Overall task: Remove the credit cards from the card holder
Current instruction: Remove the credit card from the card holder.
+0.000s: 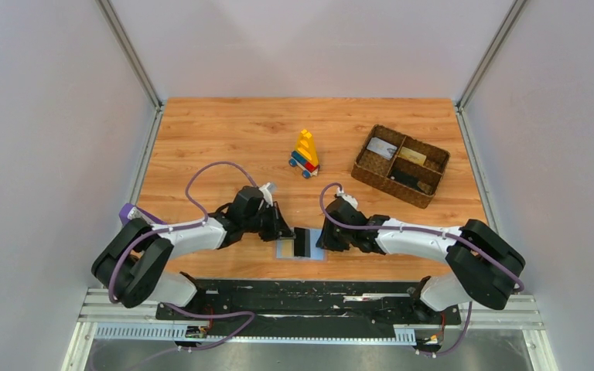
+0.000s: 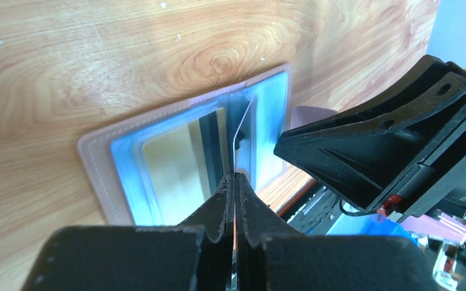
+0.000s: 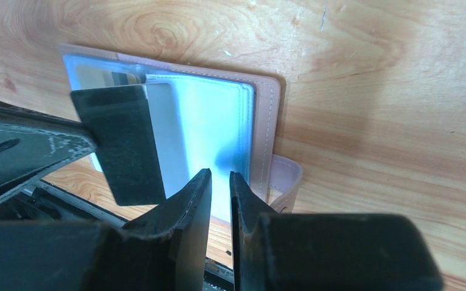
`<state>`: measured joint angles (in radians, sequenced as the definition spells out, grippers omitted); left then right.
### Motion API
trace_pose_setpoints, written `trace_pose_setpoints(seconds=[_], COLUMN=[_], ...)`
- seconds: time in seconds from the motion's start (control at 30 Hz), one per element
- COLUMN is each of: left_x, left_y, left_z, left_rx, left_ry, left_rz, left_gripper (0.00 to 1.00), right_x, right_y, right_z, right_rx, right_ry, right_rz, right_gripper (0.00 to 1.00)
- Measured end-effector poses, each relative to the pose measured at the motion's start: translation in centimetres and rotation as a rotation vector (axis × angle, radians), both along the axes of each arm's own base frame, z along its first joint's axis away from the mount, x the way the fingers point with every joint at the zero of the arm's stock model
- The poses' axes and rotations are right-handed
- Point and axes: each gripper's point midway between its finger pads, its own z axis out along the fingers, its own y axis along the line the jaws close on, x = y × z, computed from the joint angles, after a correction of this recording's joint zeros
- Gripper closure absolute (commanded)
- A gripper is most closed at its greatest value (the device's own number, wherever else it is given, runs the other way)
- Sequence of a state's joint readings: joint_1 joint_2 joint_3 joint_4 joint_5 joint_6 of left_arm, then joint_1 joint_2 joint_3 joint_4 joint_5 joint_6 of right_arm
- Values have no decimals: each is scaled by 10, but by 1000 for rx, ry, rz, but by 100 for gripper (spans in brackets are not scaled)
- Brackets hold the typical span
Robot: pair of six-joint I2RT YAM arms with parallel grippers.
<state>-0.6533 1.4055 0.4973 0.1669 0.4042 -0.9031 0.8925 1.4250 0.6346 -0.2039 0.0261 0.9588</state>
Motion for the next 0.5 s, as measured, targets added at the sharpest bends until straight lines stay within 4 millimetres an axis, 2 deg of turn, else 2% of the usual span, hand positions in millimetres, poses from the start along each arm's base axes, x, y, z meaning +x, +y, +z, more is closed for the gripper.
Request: trace_pose_setpoints(seconds=[0.2, 0.37, 0.5], left_x=[7, 10, 7], left_y=[13, 18, 20], left_z=[17, 35, 38], left_rx=[3, -14, -13], left_ry=[-52, -100, -98], left_rz=[59, 83, 84], left_gripper=[100, 100, 100], right_x=[4, 15, 24], right_y=[-6, 1, 16], right_z=[8, 38, 66], right_rx=[-21, 18, 74], right_ry=[-58, -212, -408], right_rz=[36, 138, 281], right_gripper=[75, 72, 73])
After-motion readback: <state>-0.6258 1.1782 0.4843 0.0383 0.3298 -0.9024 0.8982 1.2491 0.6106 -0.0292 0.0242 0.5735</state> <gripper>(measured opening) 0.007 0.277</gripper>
